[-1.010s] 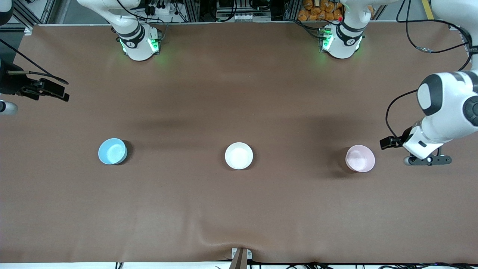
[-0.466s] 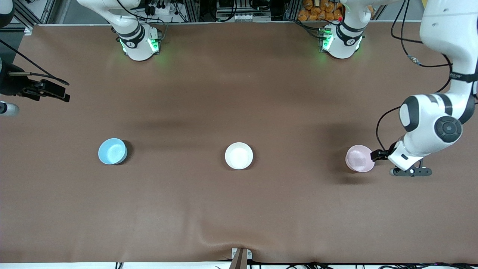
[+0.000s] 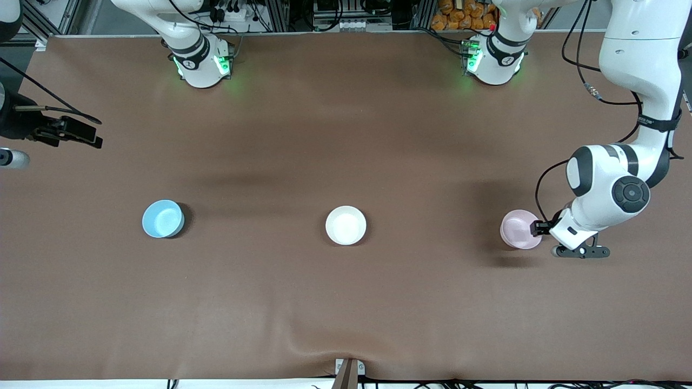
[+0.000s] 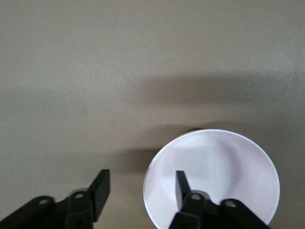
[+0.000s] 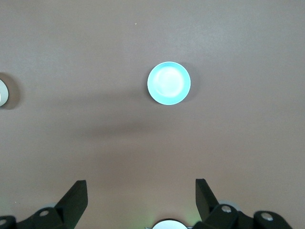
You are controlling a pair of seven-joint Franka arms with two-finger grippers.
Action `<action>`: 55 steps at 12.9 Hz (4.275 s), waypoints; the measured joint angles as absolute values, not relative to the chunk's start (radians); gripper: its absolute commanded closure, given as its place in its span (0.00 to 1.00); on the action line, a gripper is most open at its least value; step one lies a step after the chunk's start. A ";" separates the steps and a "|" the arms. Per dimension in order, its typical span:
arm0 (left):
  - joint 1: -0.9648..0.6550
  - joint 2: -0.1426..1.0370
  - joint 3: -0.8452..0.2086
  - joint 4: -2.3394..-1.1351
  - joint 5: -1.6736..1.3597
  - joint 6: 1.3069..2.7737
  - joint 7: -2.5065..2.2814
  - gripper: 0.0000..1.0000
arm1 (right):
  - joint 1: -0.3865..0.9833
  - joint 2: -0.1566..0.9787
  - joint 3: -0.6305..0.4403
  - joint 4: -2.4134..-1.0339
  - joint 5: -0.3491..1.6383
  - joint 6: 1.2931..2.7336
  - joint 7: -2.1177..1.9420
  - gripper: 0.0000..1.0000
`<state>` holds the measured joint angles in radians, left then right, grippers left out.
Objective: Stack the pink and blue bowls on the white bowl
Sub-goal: 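Lower the left gripper onto the pink bowl rim and grasp it, then lift the pink bowl and carry it toward the white bowl, then lower the pink bowl into the white bowl while the right gripper grasps the blue bowl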
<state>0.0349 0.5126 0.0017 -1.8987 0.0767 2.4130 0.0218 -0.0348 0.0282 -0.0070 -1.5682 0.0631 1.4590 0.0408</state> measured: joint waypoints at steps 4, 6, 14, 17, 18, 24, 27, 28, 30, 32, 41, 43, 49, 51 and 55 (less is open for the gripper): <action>0.035 0.525 0.000 -1.899 0.077 2.419 0.023 0.55 | -0.035 0.030 -0.007 -1.568 0.063 1.461 0.041 0.00; 0.035 0.531 -0.001 -1.899 0.077 2.425 0.024 0.66 | -0.034 0.031 -0.007 -1.568 0.063 1.462 0.041 0.00; 0.035 0.531 -0.003 -1.899 0.077 2.427 0.037 0.95 | -0.034 0.031 -0.007 -1.568 0.063 1.462 0.041 0.00; 0.035 0.530 -0.006 -1.895 0.077 2.429 0.037 1.00 | -0.034 0.031 -0.007 -1.568 0.063 1.462 0.041 0.00; 0.035 0.530 -0.010 -1.892 0.077 2.429 0.037 1.00 | -0.034 0.031 -0.007 -1.568 0.064 1.463 0.041 0.00; 0.038 0.474 -0.088 -1.826 0.064 2.279 0.036 1.00 | -0.034 0.031 -0.007 -1.568 0.064 1.463 0.041 0.00; 0.034 0.439 -0.137 -1.733 -0.001 2.138 0.024 1.00 | -0.034 0.031 -0.007 -1.568 0.064 1.463 0.041 0.00; 0.027 0.438 -0.158 -1.701 -0.002 2.107 -0.008 1.00 | -0.034 0.031 -0.007 -1.568 0.064 1.464 0.041 0.00; -0.028 0.443 -0.182 -1.643 -0.002 2.060 -0.113 1.00 | -0.034 0.032 -0.007 -1.568 0.064 1.464 0.041 0.00; -0.117 0.463 -0.185 -1.597 -0.002 2.044 -0.237 1.00 | -0.034 0.033 -0.006 -1.568 0.064 1.464 0.041 0.00; -0.425 0.675 -0.184 -1.347 -0.013 2.048 -0.694 1.00 | -0.035 0.084 -0.008 -1.571 0.064 1.469 0.041 0.00; -0.438 0.702 -0.184 -1.325 -0.044 2.087 -0.695 1.00 | -0.037 0.117 -0.010 -1.600 0.063 1.522 0.041 0.00; -0.479 0.753 -0.185 -1.319 -0.084 2.155 -0.695 1.00 | -0.066 0.164 -0.017 -1.837 0.036 1.888 0.020 0.00; -0.494 0.757 -0.185 -1.318 -0.085 2.157 -0.701 1.00 | -0.091 0.203 -0.020 -1.897 0.035 1.993 -0.025 0.00; -0.510 0.780 -0.183 -1.318 -0.085 2.183 -0.711 1.00 | -0.138 0.334 -0.023 -1.914 0.035 2.111 -0.090 0.00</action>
